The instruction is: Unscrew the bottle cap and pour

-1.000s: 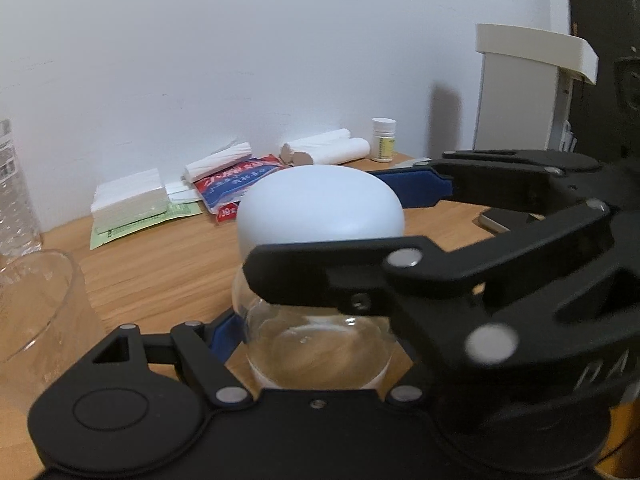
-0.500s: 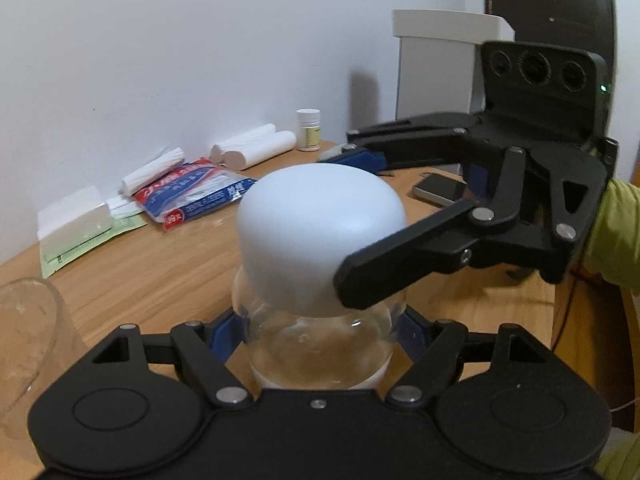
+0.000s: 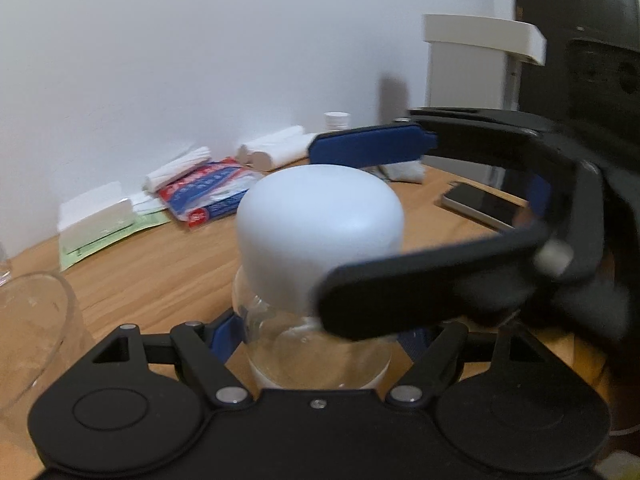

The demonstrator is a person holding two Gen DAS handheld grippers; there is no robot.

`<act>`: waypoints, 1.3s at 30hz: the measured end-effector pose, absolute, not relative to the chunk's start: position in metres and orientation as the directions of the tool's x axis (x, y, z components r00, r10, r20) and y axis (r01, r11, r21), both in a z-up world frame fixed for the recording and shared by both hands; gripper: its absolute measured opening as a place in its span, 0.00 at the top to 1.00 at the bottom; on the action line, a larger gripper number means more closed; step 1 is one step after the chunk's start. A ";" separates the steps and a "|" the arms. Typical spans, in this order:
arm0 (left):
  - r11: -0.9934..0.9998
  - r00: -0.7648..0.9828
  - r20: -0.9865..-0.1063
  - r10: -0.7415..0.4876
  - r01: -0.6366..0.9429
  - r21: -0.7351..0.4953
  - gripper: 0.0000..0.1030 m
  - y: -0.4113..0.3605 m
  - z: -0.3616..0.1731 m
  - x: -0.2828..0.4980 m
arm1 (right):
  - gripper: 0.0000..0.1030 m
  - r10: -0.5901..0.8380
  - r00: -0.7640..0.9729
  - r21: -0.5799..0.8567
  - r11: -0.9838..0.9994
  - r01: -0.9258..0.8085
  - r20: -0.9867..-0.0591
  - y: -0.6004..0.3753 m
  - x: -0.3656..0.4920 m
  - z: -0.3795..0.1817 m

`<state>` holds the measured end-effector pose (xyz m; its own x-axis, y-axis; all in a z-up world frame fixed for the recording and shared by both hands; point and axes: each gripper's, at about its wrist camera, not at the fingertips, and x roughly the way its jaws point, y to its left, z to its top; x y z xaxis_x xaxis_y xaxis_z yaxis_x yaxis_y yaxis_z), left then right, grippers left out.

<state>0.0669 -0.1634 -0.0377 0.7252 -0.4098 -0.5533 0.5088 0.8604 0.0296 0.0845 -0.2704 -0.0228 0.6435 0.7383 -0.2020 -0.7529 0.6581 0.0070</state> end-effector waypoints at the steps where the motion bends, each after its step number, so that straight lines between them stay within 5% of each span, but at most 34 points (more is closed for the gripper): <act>1: 0.868 0.733 -0.550 -0.400 0.496 0.031 0.23 -0.164 -0.038 0.066 | 0.15 0.702 0.678 -0.007 0.693 -0.721 -0.216 -0.265 0.083 -0.022; 5: 0.886 0.749 -0.544 -0.378 0.463 0.021 0.23 -0.166 -0.038 0.068 | 0.15 0.580 0.771 -0.006 0.798 -0.602 -0.262 -0.251 0.082 -0.019; 14: 0.918 0.775 -0.545 -0.321 0.395 0.021 0.23 -0.171 -0.035 0.062 | 0.19 0.555 0.774 0.093 0.826 -0.556 -0.305 -0.244 0.090 -0.019; 19: 0.913 0.768 -0.548 -0.331 0.408 0.021 0.23 -0.169 -0.035 0.061 | 0.33 0.539 0.783 0.064 0.833 -0.549 -0.310 -0.245 0.094 -0.024; 39: 0.779 0.650 -0.551 -0.523 0.627 -0.001 0.23 -0.151 -0.036 0.056 | 0.33 0.835 0.498 0.102 0.530 -0.842 -0.235 -0.292 0.118 -0.031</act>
<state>0.0558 -0.1511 -0.0359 0.6497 -0.5233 -0.5514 0.6269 0.7791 -0.0006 0.1185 -0.2921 -0.0315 0.4977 0.8349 -0.2349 -0.8416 0.5304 0.1020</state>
